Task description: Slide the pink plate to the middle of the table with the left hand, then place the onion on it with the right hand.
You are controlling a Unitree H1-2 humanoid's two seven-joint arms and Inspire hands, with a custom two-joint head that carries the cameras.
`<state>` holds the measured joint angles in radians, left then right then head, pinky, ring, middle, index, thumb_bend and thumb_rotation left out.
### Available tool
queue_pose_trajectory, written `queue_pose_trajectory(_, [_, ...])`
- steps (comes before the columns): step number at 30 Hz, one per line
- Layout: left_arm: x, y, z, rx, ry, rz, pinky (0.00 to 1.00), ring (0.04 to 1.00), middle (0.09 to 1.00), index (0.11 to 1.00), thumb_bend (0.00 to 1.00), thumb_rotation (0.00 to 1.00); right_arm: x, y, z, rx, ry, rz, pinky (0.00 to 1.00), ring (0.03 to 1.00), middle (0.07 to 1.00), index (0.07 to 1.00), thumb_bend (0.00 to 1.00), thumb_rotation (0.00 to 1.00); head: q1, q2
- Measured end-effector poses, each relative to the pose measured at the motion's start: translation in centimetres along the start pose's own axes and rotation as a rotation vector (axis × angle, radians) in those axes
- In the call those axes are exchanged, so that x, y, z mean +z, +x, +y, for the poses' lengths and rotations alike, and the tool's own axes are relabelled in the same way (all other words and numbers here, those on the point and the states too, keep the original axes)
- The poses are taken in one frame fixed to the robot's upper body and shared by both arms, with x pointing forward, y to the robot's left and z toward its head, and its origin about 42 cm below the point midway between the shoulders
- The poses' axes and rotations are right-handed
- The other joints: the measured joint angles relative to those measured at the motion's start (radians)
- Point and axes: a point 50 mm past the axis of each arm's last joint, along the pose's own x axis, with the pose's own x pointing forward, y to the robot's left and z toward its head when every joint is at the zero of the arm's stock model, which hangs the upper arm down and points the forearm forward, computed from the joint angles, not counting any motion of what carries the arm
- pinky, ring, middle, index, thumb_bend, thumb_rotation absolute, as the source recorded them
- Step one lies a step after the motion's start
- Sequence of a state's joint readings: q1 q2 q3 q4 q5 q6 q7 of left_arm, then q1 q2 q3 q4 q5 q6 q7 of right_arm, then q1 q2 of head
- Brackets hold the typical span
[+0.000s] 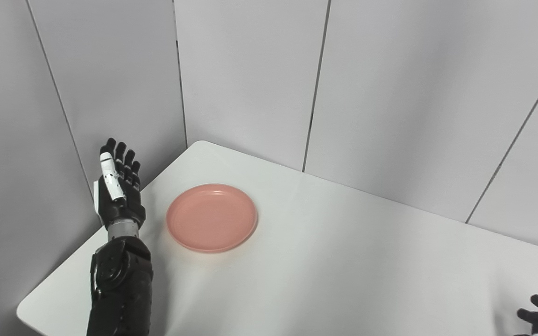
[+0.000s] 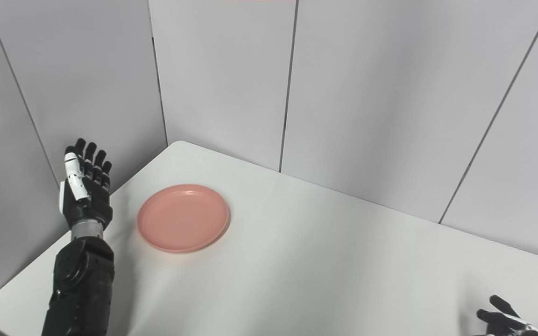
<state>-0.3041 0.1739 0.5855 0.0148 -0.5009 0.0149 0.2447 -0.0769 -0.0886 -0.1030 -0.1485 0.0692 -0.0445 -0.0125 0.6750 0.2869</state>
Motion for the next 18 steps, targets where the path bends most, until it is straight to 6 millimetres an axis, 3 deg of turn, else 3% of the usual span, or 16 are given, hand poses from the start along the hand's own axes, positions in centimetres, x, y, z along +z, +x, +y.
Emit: queue_pose_trajectory(18, [-2.3,-0.3,1.1,0.031,0.023,0.102,1.0,0.98,0.977,0.96,0.41,1.0,0.3,0.0,0.1,0.003,-0.001,-0.009,0.42,0.654,0.743,0.495,0.48,0.17,0.002,0.006])
